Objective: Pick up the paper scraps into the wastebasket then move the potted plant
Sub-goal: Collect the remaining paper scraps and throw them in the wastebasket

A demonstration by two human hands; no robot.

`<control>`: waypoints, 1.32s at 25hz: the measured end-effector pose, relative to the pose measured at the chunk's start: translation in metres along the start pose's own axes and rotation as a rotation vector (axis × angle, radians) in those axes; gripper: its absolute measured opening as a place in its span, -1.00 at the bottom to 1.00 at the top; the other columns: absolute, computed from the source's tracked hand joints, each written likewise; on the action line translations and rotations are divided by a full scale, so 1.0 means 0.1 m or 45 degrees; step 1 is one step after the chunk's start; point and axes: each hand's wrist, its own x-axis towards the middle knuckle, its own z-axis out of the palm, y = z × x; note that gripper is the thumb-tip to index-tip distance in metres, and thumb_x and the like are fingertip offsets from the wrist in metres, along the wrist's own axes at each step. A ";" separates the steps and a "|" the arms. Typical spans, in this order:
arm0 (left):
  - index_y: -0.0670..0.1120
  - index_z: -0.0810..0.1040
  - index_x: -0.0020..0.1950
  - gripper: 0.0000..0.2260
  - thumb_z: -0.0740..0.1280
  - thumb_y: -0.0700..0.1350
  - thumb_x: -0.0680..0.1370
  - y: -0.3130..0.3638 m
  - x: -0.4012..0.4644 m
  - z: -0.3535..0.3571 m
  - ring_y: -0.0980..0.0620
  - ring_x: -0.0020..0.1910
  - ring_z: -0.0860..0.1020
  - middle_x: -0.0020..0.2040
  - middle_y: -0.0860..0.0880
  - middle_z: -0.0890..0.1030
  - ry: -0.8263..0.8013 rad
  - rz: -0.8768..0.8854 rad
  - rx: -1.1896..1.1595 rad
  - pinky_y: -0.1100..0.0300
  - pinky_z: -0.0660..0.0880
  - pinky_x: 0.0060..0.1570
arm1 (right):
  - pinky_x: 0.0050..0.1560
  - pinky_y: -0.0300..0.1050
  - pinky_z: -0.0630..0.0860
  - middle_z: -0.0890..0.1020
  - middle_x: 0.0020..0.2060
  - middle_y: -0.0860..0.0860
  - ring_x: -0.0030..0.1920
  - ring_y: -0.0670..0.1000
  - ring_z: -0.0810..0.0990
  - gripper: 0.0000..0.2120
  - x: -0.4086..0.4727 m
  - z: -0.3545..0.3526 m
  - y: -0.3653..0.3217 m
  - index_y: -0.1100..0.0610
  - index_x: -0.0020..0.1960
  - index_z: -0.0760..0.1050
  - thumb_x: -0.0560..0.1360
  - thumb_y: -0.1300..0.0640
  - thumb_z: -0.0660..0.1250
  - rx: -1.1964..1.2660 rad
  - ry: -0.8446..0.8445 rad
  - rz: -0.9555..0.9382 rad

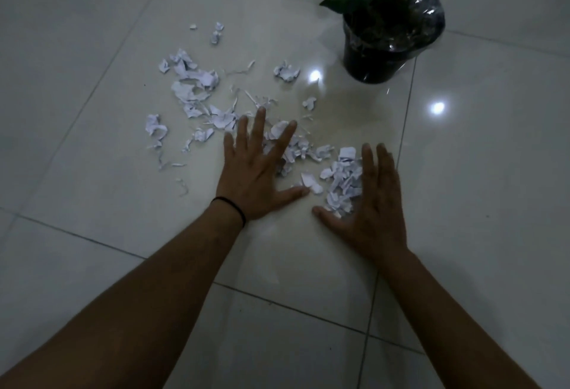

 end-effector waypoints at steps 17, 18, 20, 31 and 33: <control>-0.10 0.47 -0.10 -0.74 0.12 0.03 0.62 -0.08 0.00 0.02 -0.20 -0.30 0.56 -0.28 -0.14 0.58 0.398 -0.381 -0.436 0.01 0.45 -0.34 | 0.53 0.38 -0.04 -0.02 0.64 0.02 0.62 0.18 -0.09 0.06 1.03 0.31 -0.41 -0.11 0.63 0.00 0.29 -0.59 0.17 -0.100 -0.194 -0.521; -0.10 0.46 -0.15 -0.71 0.11 0.04 0.63 -0.13 0.03 -0.02 -0.21 -0.33 0.55 -0.34 -0.15 0.57 0.427 -0.416 -0.488 0.00 0.43 -0.35 | 0.51 0.40 -0.05 0.01 0.64 0.03 0.62 0.21 -0.07 0.08 1.04 0.34 -0.46 -0.13 0.62 0.02 0.25 -0.63 0.15 -0.132 -0.215 -0.540; -0.10 0.44 -0.24 -0.65 0.10 0.05 0.65 -0.19 0.06 -0.07 -0.20 -0.35 0.53 -0.39 -0.16 0.54 0.489 -0.466 -0.563 -0.01 0.39 -0.33 | 0.50 0.43 -0.02 0.12 0.62 0.05 0.60 0.24 0.03 0.07 1.07 0.41 -0.52 -0.13 0.59 0.14 0.22 -0.65 0.14 -0.195 -0.227 -0.576; -0.11 0.39 -0.37 -0.54 0.12 0.09 0.66 -0.24 0.15 -0.15 -0.12 -0.33 0.50 -0.40 -0.08 0.50 0.505 -0.638 -0.727 0.05 0.32 -0.29 | -0.30 -0.02 0.43 0.56 -0.13 0.13 -0.18 0.19 0.53 -0.85 0.98 0.53 -0.73 0.12 -0.04 0.53 0.51 0.03 0.32 -0.216 0.071 -0.684; -0.09 0.37 -0.41 -0.53 0.13 0.10 0.66 -0.24 0.16 -0.17 -0.10 -0.34 0.48 -0.41 -0.08 0.49 0.505 -0.659 -0.747 0.09 0.28 -0.31 | -0.39 -0.09 0.38 0.58 -0.20 0.12 -0.26 0.17 0.57 -0.86 0.96 0.52 -0.71 0.11 -0.06 0.54 0.51 0.04 0.34 -0.278 0.071 -0.683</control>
